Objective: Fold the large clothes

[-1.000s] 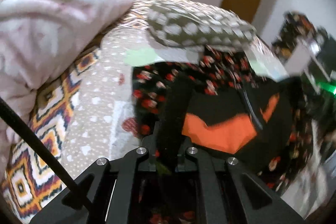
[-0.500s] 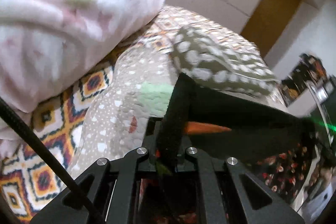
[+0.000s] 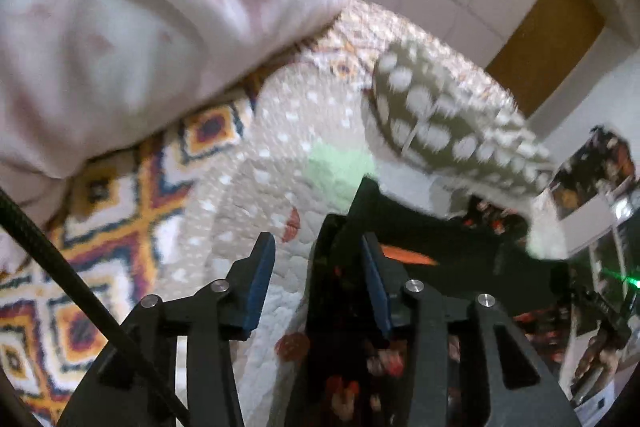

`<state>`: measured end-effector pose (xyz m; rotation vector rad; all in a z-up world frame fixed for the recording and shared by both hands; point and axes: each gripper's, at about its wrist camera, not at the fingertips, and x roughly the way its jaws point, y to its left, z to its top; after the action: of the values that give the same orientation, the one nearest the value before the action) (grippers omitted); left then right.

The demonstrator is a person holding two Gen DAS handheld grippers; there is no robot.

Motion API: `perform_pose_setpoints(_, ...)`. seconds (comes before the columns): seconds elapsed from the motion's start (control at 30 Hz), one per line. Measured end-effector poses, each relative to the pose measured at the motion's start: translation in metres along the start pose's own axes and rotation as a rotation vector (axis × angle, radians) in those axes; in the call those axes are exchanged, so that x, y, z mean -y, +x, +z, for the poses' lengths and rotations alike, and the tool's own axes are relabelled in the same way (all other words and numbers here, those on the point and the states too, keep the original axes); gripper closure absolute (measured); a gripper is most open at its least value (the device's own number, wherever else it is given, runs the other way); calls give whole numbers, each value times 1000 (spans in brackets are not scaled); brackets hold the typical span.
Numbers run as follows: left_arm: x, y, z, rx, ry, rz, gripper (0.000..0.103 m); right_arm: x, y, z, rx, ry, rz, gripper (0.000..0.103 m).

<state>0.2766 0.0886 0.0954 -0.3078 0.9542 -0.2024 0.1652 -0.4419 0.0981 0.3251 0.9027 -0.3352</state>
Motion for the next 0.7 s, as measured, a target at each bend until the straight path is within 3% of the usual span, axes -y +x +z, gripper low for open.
perform_pose_setpoints(0.17, -6, -80, -22, 90, 48, 13, 39, 36, -77, -12, 76, 111, 80, 29)
perform_pose_setpoints(0.27, -10, -117, -52, 110, 76, 2, 31, 56, -115, -48, 71, 162, 161, 29)
perform_pose_setpoints(0.37, -14, -138, -91, 95, 56, -59, 22, 68, -141, -95, 44, 209, 248, 28)
perform_pose_setpoints(0.53, -21, -128, -159, 18, -6, -211, 20, 62, -151, -179, -20, 254, 427, 26)
perform_pose_setpoints(0.7, -23, -95, -198, -47, -90, -311, 20, 47, -126, -238, -78, 368, 542, 25)
